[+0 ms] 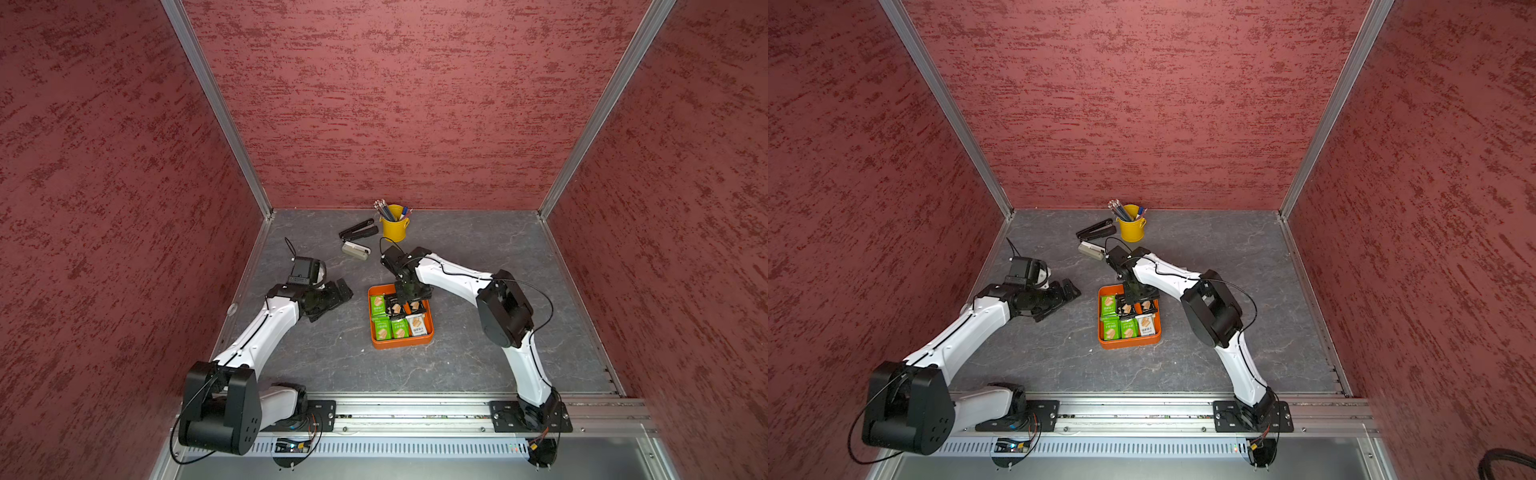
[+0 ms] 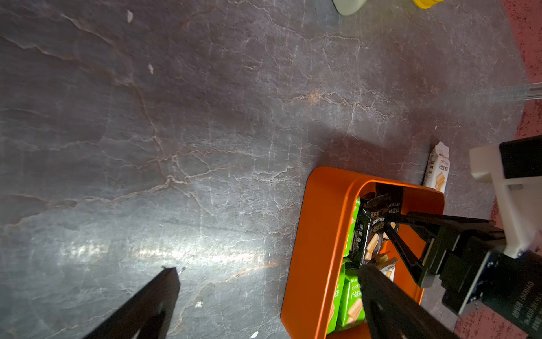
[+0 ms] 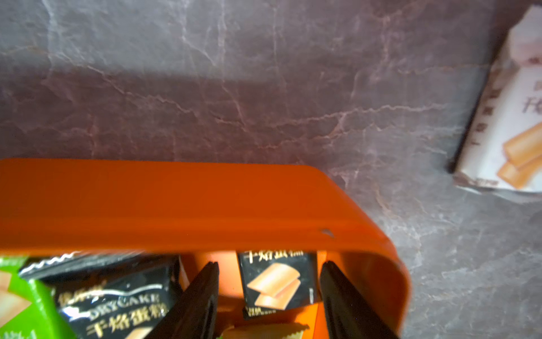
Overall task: Take the cookies out of the storage box
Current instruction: Pick up the cookie from the storage box.
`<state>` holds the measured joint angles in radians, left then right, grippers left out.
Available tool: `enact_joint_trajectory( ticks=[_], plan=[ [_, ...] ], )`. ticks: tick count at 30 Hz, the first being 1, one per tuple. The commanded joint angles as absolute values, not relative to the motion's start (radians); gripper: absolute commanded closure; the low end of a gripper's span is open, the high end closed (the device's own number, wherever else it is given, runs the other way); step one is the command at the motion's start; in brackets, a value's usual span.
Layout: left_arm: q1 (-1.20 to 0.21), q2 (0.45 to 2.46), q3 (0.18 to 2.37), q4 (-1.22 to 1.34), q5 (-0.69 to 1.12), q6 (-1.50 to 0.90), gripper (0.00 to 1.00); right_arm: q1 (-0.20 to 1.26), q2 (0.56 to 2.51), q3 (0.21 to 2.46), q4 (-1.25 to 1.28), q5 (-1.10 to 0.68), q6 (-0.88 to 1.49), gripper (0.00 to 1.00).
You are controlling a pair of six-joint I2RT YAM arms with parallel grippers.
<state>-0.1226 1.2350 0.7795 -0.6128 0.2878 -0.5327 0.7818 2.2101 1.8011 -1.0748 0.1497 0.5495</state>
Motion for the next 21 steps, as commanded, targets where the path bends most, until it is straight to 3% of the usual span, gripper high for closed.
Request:
enact_joint_trajectory(
  ticks=[1, 21],
  plan=[
    [-0.118, 1.222, 0.777, -0.609, 0.295, -0.517, 0.00, 0.785, 2.249, 1.833, -1.129, 0.190, 0.530, 0.40],
    [-0.115, 1.207, 0.771, -0.613, 0.291, -0.520, 0.00, 0.785, 2.258, 1.766, -1.061, 0.120, 0.543, 0.42]
  ],
)
